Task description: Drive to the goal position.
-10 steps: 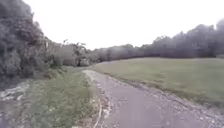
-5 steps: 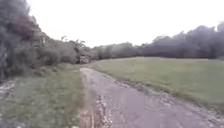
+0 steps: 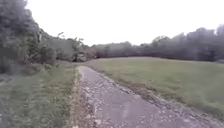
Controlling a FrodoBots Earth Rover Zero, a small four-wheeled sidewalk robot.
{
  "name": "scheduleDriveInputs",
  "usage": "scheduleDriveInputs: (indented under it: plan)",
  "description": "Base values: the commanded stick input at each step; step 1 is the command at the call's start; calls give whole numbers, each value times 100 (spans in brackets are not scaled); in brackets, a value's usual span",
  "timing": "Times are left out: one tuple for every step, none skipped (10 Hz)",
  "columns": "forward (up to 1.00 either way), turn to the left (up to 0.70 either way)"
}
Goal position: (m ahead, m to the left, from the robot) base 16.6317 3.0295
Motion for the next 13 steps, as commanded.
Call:
scheduleDriveInputs:
  plan:
    - [100, 4]
    - [100, 21]
    - [100, 27]
    - [100, 27]
    - [100, 27]
    - [100, 27]
    - [100, 27]
    - [100, 27]
    - [100, 27]
    - [100, 27]
    - [100, 27]
    - [100, 27]
    - [100, 27]
